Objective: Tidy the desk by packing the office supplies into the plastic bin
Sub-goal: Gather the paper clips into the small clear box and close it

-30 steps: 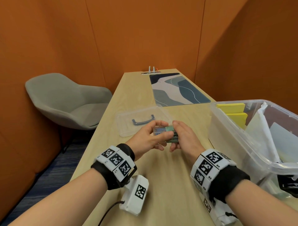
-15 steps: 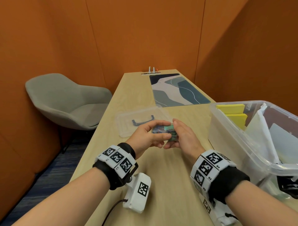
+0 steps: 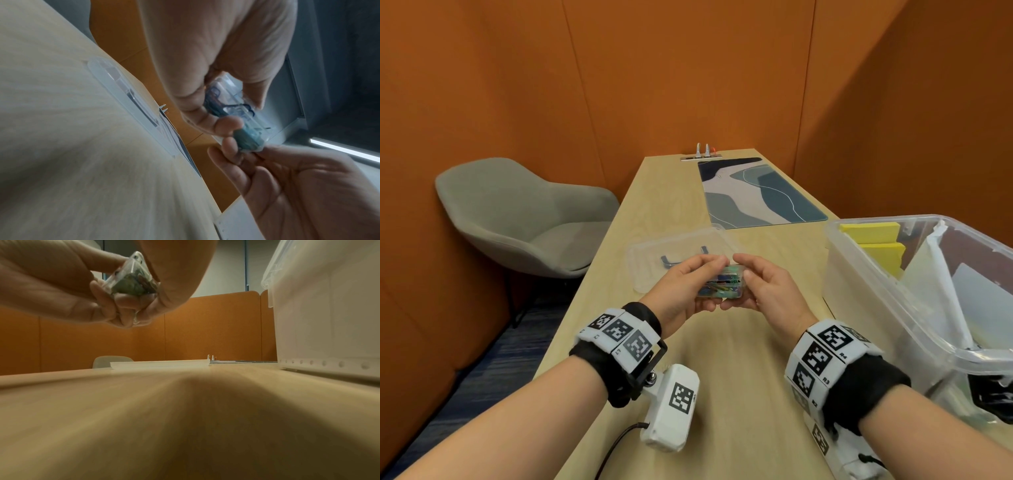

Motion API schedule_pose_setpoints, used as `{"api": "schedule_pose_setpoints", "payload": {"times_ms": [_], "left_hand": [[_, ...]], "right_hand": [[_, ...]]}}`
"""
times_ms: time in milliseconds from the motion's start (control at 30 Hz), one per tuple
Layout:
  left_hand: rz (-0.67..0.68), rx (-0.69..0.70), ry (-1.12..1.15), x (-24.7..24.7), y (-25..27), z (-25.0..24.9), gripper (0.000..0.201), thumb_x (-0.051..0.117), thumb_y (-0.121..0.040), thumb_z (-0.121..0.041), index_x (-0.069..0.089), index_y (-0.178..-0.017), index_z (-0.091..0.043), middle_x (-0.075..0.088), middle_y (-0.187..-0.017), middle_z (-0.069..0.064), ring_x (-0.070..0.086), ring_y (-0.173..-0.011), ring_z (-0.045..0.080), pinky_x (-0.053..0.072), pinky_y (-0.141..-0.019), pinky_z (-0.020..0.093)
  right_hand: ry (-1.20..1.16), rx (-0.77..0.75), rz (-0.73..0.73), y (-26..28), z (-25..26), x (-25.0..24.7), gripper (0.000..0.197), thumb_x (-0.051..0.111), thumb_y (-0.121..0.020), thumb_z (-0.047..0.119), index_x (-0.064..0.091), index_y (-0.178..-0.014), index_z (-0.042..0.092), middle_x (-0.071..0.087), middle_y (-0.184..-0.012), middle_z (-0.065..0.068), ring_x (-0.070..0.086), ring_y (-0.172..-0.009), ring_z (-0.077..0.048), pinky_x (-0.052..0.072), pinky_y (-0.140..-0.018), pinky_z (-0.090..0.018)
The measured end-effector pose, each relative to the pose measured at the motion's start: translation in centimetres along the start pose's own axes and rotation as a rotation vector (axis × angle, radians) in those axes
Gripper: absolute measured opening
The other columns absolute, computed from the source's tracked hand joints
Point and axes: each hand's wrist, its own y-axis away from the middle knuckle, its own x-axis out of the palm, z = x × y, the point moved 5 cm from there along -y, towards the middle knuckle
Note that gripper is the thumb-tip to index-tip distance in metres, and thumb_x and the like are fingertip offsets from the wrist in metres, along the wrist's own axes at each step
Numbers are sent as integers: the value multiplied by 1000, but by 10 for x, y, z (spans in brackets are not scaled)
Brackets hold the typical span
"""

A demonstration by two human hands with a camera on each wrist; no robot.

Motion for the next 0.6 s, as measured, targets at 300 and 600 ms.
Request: {"api": "schedule_pose_setpoints", "payload": {"times_ms": [300, 600], "left_hand": [[-86, -48, -6, -5, -1, 4, 49, 62, -87, -18, 44, -131, -9, 62, -99, 5, 60, -73, 13, 47, -57, 20], [-81, -117, -3, -5, -2, 15, 41, 51, -94, -15, 42, -133, -5, 57, -99, 11, 58, -64, 13, 48, -47, 15]], "right_hand": [[-29, 41, 62, 6, 5, 7, 21, 39, -99, 20, 56, -108, 13, 65, -91, -14, 62, -56, -20, 56, -65, -24], [83, 136, 48, 0, -7, 7, 45, 37, -96, 2, 31, -141, 6, 53, -89, -6, 51, -51, -15, 47, -48, -18]]}}
